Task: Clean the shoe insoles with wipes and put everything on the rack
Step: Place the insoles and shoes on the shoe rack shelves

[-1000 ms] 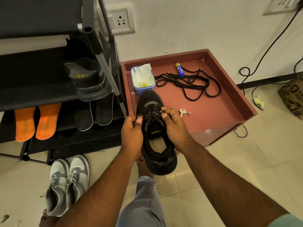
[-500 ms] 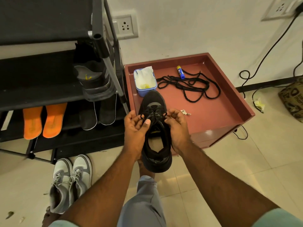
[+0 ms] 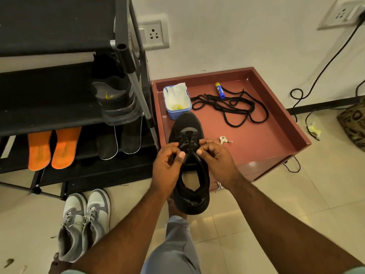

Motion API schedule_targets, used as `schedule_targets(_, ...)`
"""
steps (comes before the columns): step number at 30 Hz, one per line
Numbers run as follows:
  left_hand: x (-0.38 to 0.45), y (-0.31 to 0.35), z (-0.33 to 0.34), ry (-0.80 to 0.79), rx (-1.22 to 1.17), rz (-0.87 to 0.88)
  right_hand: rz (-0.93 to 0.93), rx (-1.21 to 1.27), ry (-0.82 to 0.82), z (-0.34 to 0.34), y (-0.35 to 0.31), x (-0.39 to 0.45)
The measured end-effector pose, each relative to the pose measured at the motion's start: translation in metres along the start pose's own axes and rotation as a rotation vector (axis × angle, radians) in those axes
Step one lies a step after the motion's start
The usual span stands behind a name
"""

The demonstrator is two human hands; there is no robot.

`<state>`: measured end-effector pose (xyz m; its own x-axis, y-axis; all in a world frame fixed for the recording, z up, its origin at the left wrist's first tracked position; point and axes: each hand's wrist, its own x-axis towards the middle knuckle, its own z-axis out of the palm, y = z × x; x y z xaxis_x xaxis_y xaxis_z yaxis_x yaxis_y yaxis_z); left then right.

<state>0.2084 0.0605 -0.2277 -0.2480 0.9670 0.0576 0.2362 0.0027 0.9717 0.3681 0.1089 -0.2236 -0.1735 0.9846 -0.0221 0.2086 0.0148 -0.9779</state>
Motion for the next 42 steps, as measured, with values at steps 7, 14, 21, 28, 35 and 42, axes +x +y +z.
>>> schedule_targets(7,0.005,0.000,0.000,0.004,0.105,0.022,-0.007,-0.336,0.090,-0.022,0.004,0.009)
schedule_targets(14,0.001,0.004,0.011,0.144,0.044,-0.022,0.017,-0.360,0.236,-0.029,-0.003,-0.010)
schedule_targets(21,0.013,0.009,0.001,0.418,-0.432,-0.360,-0.105,-0.426,0.001,0.008,-0.012,-0.026)
schedule_targets(28,0.013,-0.012,-0.071,0.377,0.011,-0.342,-0.132,-0.493,-0.067,0.006,-0.014,-0.018)
schedule_targets(35,0.002,0.023,-0.024,-0.070,0.590,0.223,0.130,0.226,0.127,0.014,-0.010,-0.017)
schedule_targets(42,-0.001,0.020,-0.016,-0.034,0.386,0.064,0.077,0.093,0.088,0.003,-0.009,-0.009)
